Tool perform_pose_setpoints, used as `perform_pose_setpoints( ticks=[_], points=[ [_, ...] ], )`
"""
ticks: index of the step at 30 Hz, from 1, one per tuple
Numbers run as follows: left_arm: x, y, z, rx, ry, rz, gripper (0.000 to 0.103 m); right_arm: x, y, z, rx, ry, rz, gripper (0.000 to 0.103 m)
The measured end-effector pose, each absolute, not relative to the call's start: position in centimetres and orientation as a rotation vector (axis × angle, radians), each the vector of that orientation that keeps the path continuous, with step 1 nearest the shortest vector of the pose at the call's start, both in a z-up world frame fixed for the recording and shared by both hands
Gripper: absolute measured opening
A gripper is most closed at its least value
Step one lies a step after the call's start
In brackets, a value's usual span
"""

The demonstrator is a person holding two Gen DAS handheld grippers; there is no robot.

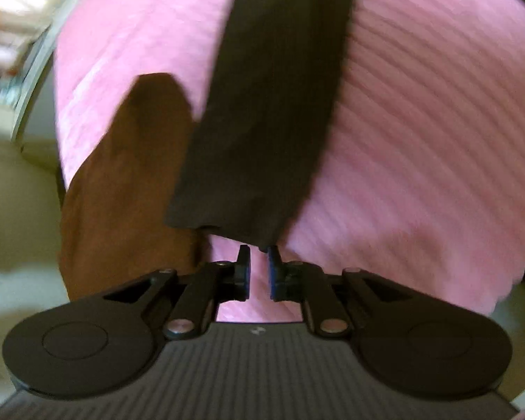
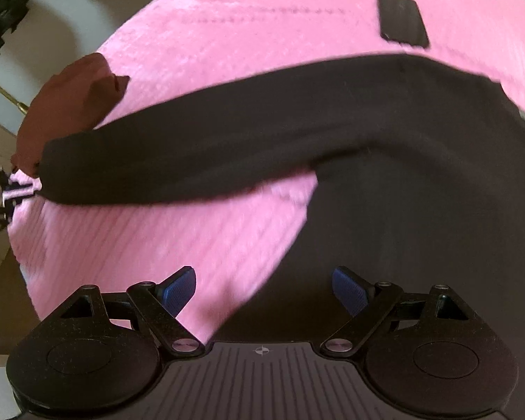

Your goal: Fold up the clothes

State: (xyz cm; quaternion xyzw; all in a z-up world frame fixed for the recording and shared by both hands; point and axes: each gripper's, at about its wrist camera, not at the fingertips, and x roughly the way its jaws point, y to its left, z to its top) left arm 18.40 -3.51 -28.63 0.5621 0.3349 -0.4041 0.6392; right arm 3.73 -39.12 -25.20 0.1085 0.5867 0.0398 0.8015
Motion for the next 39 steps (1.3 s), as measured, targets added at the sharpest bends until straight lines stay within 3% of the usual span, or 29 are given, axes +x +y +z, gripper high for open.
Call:
perform_pose_setpoints(
  ticks=[5,10,13,19,22,25,30,31,32,33,35,39],
  points=[
    [22.4,-5.5,-26.3,1.070,0.817,-0.857,0.027,2.1,-39.3,-24.7,0.278,1.263,0.025,0.088],
    [26.7,-8.3,-28.3,0.988,0.913,-0.818,0.032,0.0,-40.1,-23.8,0.295,1.242,-0.051,0.088],
    [27.8,-8.7,-29.6,1.022,0.980,-0.840,0.000,-1.7,-40.7,-23.5,0.302,1.241,-0.106,0.088],
    [30.3,-7.8,-24.2,0.971,0.799,-0.747,0.000,-4.0,-42.5,-23.0,0.343,1.242,-0.205,0.088],
    [32.2,-7.5,-25.4,1.024,0.818,-0.660,0.000,-4.9,-43.6,-22.9,0.393,1.241,-0.265,0.088],
    [32.9,-7.2,-26.4,1.030,0.888,-0.625,0.007,-6.4,-45.1,-22.1,0.507,1.203,-0.363,0.088],
    [30.1,-7.9,-23.9,0.996,0.844,-0.666,0.008,-11.6,-47.3,-20.5,0.629,1.148,-0.543,0.088],
    [29.3,-8.5,-23.5,0.998,0.850,-0.696,0.013,-12.9,-47.7,-20.1,0.651,1.135,-0.585,0.088],
    [28.4,-9.2,-23.3,1.003,0.852,-0.731,0.027,-14.4,-48.0,-19.7,0.674,1.119,-0.625,0.088],
    [27.1,-9.9,-23.0,1.014,0.843,-0.775,0.031,-15.8,-48.5,-19.2,0.694,1.104,-0.662,0.091],
    [24.5,-11.5,-22.5,1.036,0.825,-0.861,0.031,-18.8,-49.4,-18.1,0.724,1.070,-0.733,0.103],
    [18.5,-16.5,-21.3,1.063,0.783,-1.010,0.030,-25.7,-52.5,-16.0,0.760,0.993,-0.842,0.103]
  ],
)
